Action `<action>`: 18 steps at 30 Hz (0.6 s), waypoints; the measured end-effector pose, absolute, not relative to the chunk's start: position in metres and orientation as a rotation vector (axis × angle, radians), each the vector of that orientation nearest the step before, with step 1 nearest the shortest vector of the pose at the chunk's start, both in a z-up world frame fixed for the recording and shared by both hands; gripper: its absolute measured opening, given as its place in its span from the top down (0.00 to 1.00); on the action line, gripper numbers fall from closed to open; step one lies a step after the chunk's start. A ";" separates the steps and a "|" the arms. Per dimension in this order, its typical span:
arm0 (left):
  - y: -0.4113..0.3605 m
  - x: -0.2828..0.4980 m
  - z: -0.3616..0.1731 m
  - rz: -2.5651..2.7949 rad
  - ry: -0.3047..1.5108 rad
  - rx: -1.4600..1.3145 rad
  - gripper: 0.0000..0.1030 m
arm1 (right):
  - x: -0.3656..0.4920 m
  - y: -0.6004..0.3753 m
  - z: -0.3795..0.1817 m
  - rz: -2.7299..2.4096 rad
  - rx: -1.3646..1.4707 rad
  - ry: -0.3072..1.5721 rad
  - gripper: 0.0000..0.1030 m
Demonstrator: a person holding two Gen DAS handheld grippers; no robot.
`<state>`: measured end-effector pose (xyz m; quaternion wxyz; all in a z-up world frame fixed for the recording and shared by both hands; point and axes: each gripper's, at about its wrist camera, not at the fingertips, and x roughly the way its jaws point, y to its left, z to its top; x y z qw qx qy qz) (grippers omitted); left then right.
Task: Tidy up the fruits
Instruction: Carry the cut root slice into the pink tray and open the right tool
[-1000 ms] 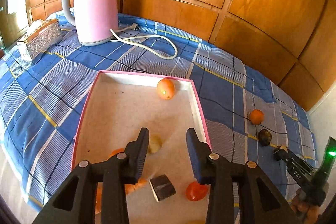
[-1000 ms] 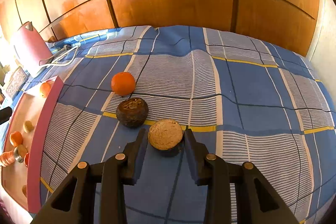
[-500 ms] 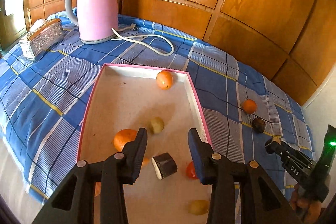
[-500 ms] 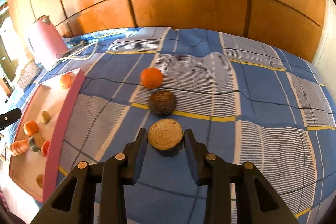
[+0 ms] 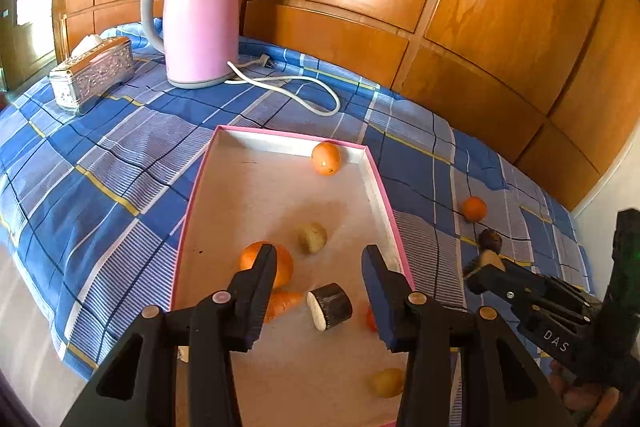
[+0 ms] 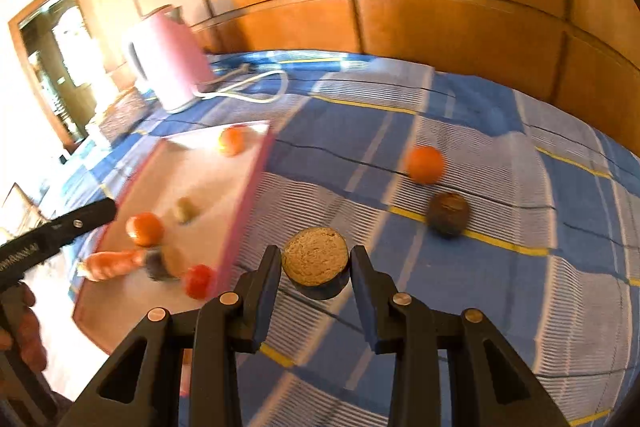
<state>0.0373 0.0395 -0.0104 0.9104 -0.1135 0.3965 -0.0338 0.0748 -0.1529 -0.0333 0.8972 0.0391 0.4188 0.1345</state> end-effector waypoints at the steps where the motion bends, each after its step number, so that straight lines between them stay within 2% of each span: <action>1: 0.041 0.037 -0.010 -0.069 0.817 -0.240 0.56 | 0.077 -0.148 -0.032 0.292 0.083 0.871 0.66; 18: 0.060 0.029 -0.010 -0.031 0.800 -0.269 0.49 | 0.118 -0.064 -0.033 0.441 0.063 0.914 0.64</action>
